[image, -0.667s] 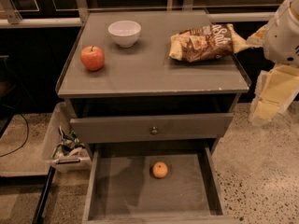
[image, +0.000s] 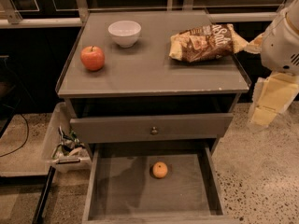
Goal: Pick orange from middle drawer and place on counter
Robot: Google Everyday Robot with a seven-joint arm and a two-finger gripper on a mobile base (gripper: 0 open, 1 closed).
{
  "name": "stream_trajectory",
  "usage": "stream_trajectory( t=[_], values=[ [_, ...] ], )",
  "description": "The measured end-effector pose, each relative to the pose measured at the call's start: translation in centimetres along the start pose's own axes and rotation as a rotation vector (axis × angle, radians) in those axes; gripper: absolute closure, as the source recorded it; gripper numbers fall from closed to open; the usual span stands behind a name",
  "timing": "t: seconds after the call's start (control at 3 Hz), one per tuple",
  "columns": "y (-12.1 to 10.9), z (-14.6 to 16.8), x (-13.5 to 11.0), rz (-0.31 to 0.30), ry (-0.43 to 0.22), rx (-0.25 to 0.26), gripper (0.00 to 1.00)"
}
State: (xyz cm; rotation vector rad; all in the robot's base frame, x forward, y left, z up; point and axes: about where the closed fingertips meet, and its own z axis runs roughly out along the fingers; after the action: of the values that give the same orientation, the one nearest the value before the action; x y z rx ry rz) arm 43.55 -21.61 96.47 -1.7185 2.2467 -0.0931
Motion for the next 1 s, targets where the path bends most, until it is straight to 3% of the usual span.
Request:
stream_trajectory(
  t=[0.33,1.0],
  values=[
    [1.2,3.1,0.1,-0.004,-0.018,-0.035,0.00],
    [6.5,16.4,0.9,-0.069,-0.141,-0.150,0.00]
  ],
)
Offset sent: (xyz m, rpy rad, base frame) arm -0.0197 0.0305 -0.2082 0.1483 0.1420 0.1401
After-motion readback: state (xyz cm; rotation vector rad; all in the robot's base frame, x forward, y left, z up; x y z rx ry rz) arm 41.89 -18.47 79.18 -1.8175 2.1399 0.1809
